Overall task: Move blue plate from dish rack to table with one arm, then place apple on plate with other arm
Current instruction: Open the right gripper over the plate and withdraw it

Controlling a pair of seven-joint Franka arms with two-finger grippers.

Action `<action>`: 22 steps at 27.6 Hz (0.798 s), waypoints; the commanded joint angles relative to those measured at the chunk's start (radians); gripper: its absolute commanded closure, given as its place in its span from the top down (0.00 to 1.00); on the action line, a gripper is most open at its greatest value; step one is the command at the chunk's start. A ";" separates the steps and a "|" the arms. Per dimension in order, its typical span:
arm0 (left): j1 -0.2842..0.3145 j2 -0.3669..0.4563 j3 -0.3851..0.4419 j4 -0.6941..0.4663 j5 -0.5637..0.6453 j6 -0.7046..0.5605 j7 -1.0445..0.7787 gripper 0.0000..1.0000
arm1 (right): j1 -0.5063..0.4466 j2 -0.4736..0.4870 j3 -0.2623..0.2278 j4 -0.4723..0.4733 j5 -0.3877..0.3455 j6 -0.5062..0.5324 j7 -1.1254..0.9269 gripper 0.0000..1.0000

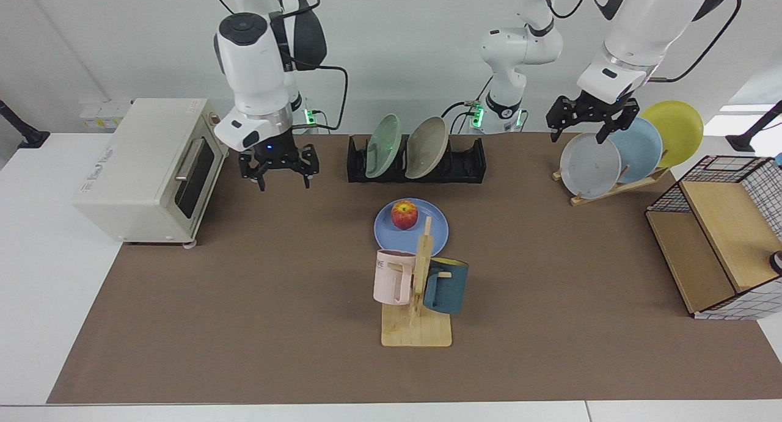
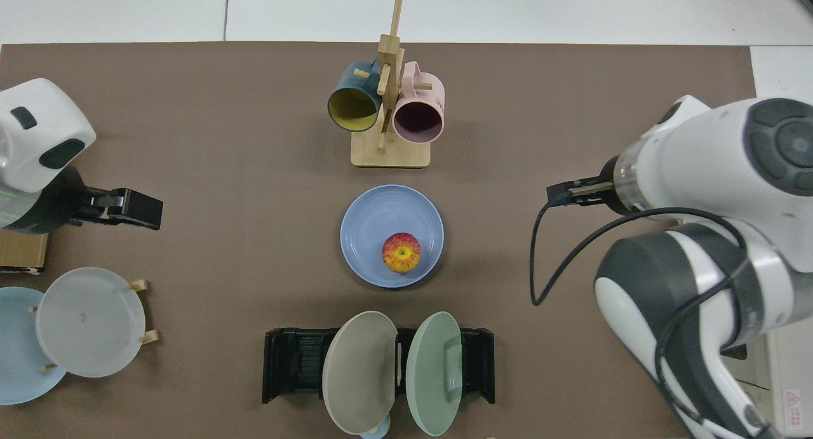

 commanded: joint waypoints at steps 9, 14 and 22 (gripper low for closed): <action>0.001 -0.001 0.003 0.017 0.001 -0.023 0.001 1.00 | -0.002 -0.039 -0.130 0.031 0.055 -0.123 -0.137 1.00; 0.001 -0.003 0.003 0.017 0.001 -0.023 0.002 1.00 | -0.003 -0.036 -0.187 0.088 0.071 -0.162 -0.145 1.00; 0.001 -0.004 0.003 0.015 0.001 -0.027 -0.007 1.00 | -0.002 -0.050 -0.202 0.076 0.071 -0.166 -0.133 1.00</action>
